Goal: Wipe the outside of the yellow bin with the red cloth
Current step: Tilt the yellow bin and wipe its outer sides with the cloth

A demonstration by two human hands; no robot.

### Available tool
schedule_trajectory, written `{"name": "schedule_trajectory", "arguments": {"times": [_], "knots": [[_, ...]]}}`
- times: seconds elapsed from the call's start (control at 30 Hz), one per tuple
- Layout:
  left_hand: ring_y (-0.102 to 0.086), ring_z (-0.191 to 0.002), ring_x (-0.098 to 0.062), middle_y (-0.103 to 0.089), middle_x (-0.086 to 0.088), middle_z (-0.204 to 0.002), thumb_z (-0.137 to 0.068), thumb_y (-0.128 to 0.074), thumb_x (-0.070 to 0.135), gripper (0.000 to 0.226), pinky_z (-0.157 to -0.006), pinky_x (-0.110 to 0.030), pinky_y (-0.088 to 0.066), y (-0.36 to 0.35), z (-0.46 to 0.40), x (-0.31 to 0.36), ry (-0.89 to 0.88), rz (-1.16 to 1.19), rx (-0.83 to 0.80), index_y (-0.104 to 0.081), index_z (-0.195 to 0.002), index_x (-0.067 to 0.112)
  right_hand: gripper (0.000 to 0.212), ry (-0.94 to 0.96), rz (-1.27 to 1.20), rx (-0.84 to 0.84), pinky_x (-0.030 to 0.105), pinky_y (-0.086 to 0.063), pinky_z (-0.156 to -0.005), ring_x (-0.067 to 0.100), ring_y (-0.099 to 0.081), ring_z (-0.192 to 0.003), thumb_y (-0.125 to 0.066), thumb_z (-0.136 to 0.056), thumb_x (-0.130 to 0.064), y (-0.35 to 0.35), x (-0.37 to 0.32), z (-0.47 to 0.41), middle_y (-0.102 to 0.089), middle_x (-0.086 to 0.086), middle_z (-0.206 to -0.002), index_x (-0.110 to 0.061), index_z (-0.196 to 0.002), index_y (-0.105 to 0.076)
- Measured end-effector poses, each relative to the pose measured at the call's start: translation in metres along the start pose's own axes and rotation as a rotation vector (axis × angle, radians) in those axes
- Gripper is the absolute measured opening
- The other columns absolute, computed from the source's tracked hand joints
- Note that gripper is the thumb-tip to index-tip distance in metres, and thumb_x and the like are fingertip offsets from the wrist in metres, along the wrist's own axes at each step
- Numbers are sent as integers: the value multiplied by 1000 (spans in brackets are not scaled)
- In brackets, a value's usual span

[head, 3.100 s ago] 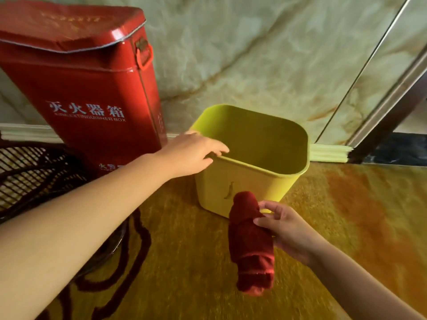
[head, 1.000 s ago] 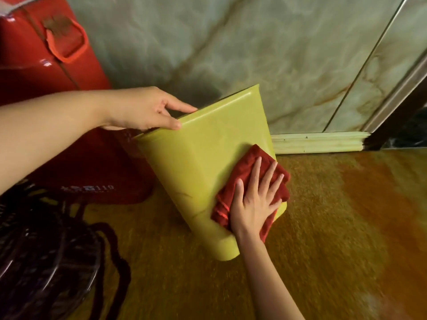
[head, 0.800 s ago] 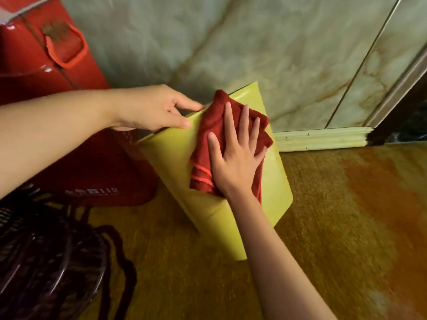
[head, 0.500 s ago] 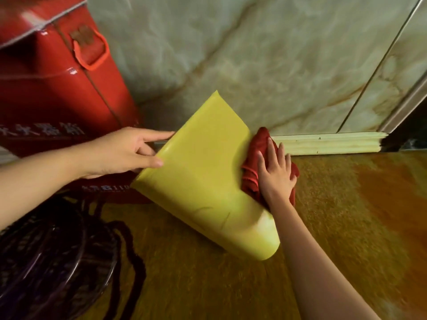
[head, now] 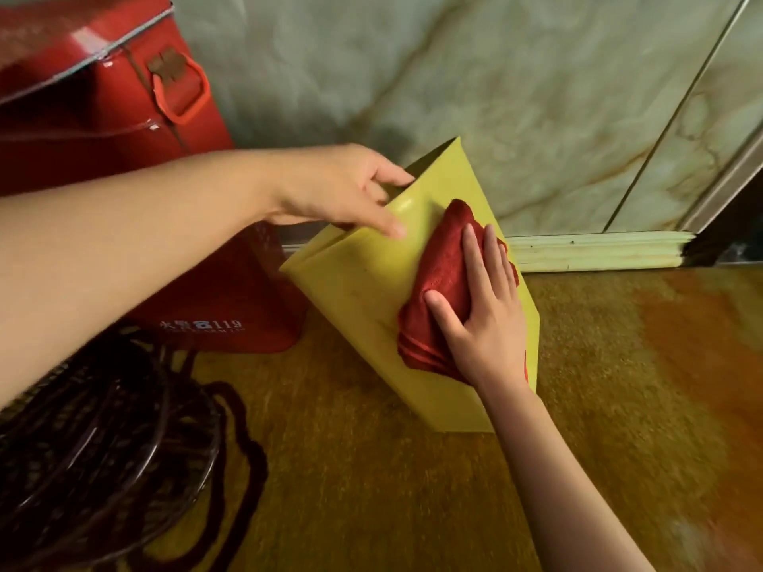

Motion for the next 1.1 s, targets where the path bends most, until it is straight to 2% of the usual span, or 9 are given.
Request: {"name": "schedule_trajectory", "arguments": {"times": [0.13,0.23,0.37,0.5,0.6,0.73,0.9,1.03,1.1], "knots": [[-65,-69,-29,-72,-18,-78,-70,-74,19,18,-58,-34,-47,1,34,-46,56,-538,35,-64,-77,6,73,19,63,-152,56,-18,-115,18,-1,-147,-29,-76,-74,-12,1,9,-3,-10,-158,-51,-137,5],[-51,-54,-17,-69,-20,-65,-68,-75,18,17,-50,-30,-39,-11,42,-51,16,-359,107,-65,-70,5,71,25,67,-87,56,-20,-113,19,-7,-147,-26,-78,-73,-14,-6,14,-5,-13,-156,-50,-139,3],[-42,-38,6,-61,8,-40,-73,-70,10,11,-35,-12,-30,-14,15,-5,-166,-197,128,-63,-64,11,71,58,169,173,57,-27,-107,25,-22,-144,-26,-83,-71,-1,-22,-2,-20,-1,-158,-40,-145,-10],[-49,-46,-6,-67,-22,-60,-75,-68,13,15,-37,-15,-32,-10,-5,16,-187,-155,103,-65,-85,1,72,101,165,204,53,-35,-104,28,-32,-139,-35,-81,-68,8,-1,-8,-31,7,-154,-37,-143,-15],[-63,-56,-3,-71,-1,-69,-73,-67,0,24,-50,-17,-51,-3,-4,5,-141,24,34,-63,-88,18,75,9,154,181,56,-37,-101,32,-38,-134,-31,-81,-70,10,40,5,-37,10,-150,-31,-143,-24],[-65,-72,-15,-71,-4,-79,-74,-67,4,23,-66,-37,-52,-2,11,-22,-105,-8,86,-66,-89,22,80,-120,99,170,52,-37,-100,33,-41,-131,-20,-79,-77,15,74,6,-42,9,-146,-29,-143,-29],[-34,-63,-17,-59,-20,-60,-79,-65,21,15,-58,-29,-29,-15,22,-21,-121,-60,175,-66,-71,8,75,-216,68,267,53,-29,-106,31,-37,-134,-21,-82,-68,16,59,5,-42,8,-146,-26,-143,-30],[-27,-48,-4,-41,9,-45,-79,-65,15,27,-43,-18,-22,-23,9,7,-160,-70,209,-59,-54,5,63,-164,89,316,60,-11,-111,25,-13,-145,-20,-87,-61,-2,2,-14,-22,2,-157,-38,-145,-14],[-20,-47,-4,-29,7,-46,-78,-65,14,38,-40,-19,-17,-23,5,12,-180,-80,263,-47,-46,4,58,-31,121,284,57,-9,-111,22,-7,-147,-16,-89,-62,-11,-19,-30,-18,-3,-158,-44,-144,-10]]}}
Point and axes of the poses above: each hand's wrist, its own z-axis away from the middle knuckle, its own y-axis out of the back of the hand, x = y × z, the point moved 2 cm from there along -z, towards the middle knuckle
